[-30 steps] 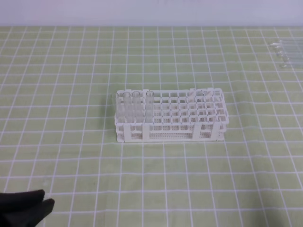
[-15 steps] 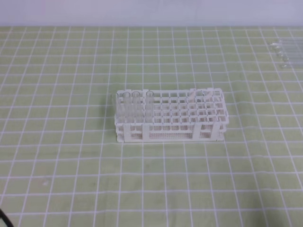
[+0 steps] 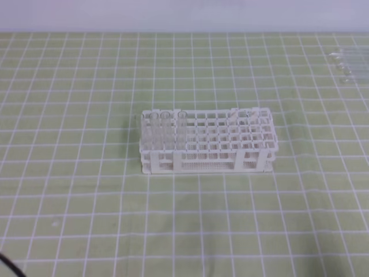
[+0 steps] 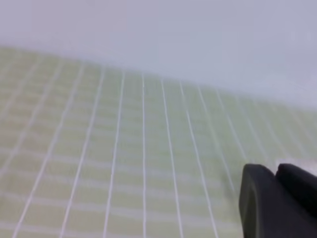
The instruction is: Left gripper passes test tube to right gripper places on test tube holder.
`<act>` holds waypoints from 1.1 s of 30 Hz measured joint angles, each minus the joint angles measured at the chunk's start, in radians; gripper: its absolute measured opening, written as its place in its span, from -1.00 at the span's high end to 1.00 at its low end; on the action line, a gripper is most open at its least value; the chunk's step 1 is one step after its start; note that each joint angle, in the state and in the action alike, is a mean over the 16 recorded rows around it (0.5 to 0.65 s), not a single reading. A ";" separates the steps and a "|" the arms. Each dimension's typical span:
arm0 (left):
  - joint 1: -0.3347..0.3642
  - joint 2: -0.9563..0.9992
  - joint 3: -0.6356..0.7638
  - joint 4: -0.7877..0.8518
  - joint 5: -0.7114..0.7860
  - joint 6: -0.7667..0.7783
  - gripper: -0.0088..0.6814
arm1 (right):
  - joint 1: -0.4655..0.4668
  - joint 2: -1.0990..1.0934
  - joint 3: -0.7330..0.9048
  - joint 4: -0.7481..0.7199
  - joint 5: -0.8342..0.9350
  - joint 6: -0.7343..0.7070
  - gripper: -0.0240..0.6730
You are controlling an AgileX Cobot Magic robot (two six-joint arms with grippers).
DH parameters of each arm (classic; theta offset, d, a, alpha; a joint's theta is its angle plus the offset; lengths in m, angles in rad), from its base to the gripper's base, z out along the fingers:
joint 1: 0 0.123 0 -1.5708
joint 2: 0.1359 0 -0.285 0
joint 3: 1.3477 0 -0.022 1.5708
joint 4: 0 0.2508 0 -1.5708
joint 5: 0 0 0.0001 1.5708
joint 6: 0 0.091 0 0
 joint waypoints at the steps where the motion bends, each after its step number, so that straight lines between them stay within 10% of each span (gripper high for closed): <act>1: 0.021 -0.023 0.029 0.005 -0.040 -0.011 0.97 | 0.000 0.000 0.000 0.000 0.000 0.000 0.94; 9: 0.127 -0.218 0.204 0.064 -0.208 -0.111 0.97 | 0.002 0.000 0.000 0.004 0.001 0.000 0.94; 33: 0.141 -0.346 0.239 0.067 -0.060 -0.095 0.98 | 0.004 0.000 0.000 0.011 0.004 0.000 0.94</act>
